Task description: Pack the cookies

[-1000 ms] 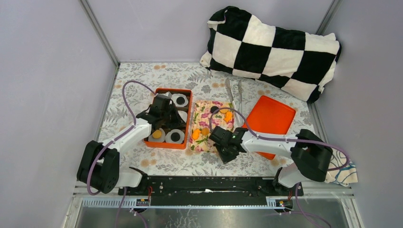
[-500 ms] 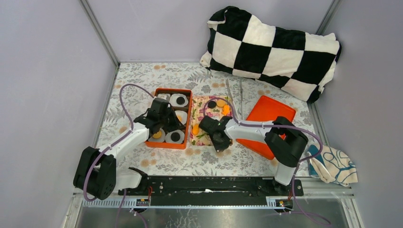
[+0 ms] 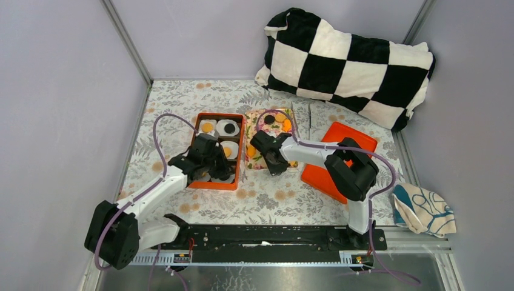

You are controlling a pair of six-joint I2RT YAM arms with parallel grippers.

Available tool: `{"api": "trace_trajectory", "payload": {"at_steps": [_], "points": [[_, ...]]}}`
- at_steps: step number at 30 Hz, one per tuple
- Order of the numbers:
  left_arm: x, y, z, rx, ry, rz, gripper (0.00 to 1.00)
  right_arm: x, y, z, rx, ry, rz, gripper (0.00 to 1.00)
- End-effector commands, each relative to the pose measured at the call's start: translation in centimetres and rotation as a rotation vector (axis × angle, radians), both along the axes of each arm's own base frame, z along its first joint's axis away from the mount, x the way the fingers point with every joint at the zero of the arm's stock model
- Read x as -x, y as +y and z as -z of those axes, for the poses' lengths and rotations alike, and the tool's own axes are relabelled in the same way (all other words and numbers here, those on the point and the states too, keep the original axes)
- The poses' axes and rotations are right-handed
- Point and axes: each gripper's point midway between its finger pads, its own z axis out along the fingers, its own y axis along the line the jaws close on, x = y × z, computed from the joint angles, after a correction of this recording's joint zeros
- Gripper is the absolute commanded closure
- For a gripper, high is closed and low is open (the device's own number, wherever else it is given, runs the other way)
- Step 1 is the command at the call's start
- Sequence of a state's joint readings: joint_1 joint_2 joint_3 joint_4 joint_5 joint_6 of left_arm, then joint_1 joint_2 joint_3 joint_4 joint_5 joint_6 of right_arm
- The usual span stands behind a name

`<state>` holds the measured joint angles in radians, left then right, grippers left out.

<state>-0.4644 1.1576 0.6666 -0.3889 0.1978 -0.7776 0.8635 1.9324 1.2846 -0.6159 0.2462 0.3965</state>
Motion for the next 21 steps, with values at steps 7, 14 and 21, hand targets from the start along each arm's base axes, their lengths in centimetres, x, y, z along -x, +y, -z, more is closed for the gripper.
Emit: {"api": "trace_trajectory", "payload": {"at_steps": [7, 14, 21], "points": [[5.2, 0.1, 4.3, -0.074, 0.145, 0.057, 1.0, -5.5, 1.1, -0.5, -0.013, -0.066, 0.016, 1.0], [4.9, -0.8, 2.1, -0.05, 0.085, 0.084, 1.0, -6.8, 1.5, -0.4, -0.011, -0.074, 0.01, 1.0], [4.0, -2.5, 1.5, 0.018, 0.051, 0.114, 1.0, -10.3, 1.2, 0.0, -0.037, -0.075, 0.049, 1.0]]}}
